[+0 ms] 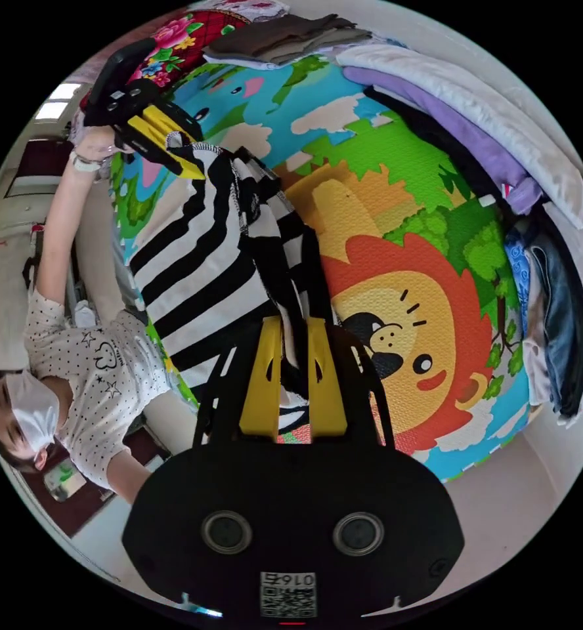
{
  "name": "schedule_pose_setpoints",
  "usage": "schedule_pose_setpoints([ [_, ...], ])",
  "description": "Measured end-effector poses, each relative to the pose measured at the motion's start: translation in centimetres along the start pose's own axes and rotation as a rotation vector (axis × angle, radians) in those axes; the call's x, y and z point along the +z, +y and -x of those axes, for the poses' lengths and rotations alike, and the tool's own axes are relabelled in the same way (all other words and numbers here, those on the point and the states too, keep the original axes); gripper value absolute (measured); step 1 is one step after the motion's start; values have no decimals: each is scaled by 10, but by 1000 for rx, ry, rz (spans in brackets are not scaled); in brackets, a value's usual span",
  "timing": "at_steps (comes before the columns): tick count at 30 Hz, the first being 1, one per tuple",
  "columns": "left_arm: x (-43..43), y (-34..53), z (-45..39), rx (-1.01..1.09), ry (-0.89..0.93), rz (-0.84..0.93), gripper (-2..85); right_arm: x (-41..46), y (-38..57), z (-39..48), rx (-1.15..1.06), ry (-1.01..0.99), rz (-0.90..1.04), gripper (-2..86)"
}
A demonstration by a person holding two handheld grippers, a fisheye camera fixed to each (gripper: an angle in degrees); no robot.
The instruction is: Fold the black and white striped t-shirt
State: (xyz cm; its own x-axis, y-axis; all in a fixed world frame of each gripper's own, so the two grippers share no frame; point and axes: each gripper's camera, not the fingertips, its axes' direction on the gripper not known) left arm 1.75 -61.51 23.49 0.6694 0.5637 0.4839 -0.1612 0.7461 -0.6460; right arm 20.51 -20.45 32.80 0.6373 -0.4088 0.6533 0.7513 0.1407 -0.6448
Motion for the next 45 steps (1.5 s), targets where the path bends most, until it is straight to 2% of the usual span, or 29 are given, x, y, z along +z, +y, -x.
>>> schedule_pose_setpoints([
  [3,-26,32,21,-110,-108,-145,2,-4,26,-11,107,73,-97,92],
  [4,-32,41,21,-113,-128,-175,1,-12,47,-14,150,100,-183,98],
  [7,-37,85,1,9,-56,-224,1,-29,121,-4,209,182,-445,97],
  [10,-10,140,-32,129,25,-205,3,-18,213,33,146,181,-731,89],
  [13,24,196,-62,200,50,-235,9,23,291,73,85,168,-862,82],
  [19,77,257,-88,220,124,-376,32,116,386,119,140,42,-933,68],
  [23,103,264,-94,208,127,-362,40,155,411,145,164,107,-907,70],
  [34,138,286,-98,168,123,-359,63,189,449,166,195,92,-961,98],
  [40,146,304,-95,107,122,-430,80,199,457,174,191,68,-972,100],
  [45,178,303,-115,153,180,-351,80,207,457,183,201,107,-962,97],
])
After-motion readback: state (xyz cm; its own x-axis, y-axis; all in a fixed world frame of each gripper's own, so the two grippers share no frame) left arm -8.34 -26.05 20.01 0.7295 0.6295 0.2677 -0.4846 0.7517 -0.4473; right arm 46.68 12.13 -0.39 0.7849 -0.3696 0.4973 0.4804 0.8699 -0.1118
